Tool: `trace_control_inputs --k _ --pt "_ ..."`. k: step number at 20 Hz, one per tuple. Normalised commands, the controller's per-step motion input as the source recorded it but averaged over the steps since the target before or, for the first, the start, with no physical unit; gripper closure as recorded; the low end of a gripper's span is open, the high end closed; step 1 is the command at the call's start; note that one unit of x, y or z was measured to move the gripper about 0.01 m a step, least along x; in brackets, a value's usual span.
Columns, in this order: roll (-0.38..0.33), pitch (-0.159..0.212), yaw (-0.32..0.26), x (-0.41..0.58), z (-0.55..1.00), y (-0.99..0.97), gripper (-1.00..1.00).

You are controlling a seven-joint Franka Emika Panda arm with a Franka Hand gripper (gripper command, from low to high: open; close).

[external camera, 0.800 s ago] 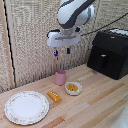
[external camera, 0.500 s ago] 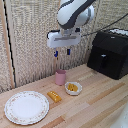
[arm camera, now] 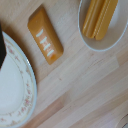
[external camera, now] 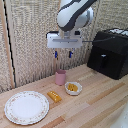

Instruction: Carefully navigate your gripper to the air fryer's handle. Confidently seize the handle using your gripper. Gradually bring the handle toward yourself to access the air fryer.

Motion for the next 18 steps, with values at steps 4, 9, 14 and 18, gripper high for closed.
trace_control_inputs --k 4,9,14,18 --pt "-0.265 -0.06 -0.213 0.066 0.02 -0.03 -1.0" --pt "-0.363 -0.072 -0.087 -0.002 -0.01 -0.09 -1.0" --pt "-0.375 -0.073 -0.032 -0.11 -0.06 -0.13 -1.0" --pt "-0.373 -0.046 -0.081 -0.049 -0.13 -0.23 -1.0"
